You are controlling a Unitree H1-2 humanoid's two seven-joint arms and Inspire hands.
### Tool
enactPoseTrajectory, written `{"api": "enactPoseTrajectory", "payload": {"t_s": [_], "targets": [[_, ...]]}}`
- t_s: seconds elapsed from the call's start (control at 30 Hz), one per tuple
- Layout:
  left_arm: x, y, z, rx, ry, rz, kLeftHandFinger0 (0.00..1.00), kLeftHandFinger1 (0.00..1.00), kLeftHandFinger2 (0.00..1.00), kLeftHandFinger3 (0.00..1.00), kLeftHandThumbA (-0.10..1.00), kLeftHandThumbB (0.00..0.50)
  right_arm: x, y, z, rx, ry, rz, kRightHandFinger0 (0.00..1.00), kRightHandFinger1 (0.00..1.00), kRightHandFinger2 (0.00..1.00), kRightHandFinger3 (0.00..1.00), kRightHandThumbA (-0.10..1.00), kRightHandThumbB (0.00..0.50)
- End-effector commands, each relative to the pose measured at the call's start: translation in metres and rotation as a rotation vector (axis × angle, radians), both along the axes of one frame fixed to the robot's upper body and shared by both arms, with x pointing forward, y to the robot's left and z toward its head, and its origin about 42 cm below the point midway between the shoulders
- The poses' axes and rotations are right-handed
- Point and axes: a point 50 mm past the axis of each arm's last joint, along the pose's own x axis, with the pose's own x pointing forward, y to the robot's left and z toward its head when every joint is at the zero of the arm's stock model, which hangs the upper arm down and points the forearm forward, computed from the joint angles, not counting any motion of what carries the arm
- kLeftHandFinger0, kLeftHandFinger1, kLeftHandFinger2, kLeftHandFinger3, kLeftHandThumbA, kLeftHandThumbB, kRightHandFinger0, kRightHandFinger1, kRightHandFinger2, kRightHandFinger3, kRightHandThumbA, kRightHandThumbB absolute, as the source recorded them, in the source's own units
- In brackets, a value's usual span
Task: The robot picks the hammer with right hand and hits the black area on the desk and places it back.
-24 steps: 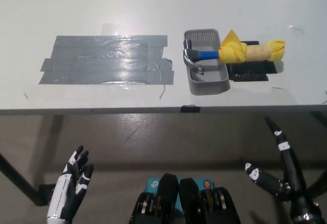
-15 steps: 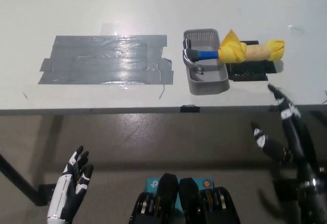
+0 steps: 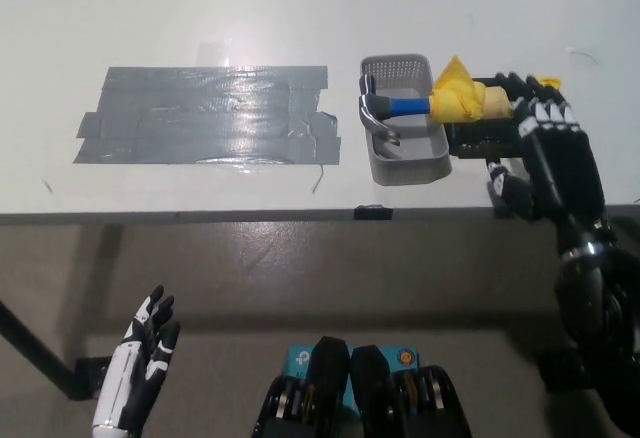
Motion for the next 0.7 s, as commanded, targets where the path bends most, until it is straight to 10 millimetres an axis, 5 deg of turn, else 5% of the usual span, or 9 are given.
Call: {"api": "enactPoseTrajectory", "payload": {"t_s": [0.0,0.67], "targets": [[0.005,0.002,0.023,0.038,-0.118,-0.016,1.00,1.00,1.00,1.00,0.85,0.000,0.029,0.000,0.051,-0.218,-0.274,-0.137,1.00,1.00,1.00,1.00,0.59,0.497],[0.007,0.000,0.026,0.042,-0.120,-0.027,1.00,1.00,1.00,1.00,0.87,0.000,0.066,0.016,0.061,-0.302,-0.176,-0.175,1.00,1.00,1.00,1.00,0.79,0.500]]}}
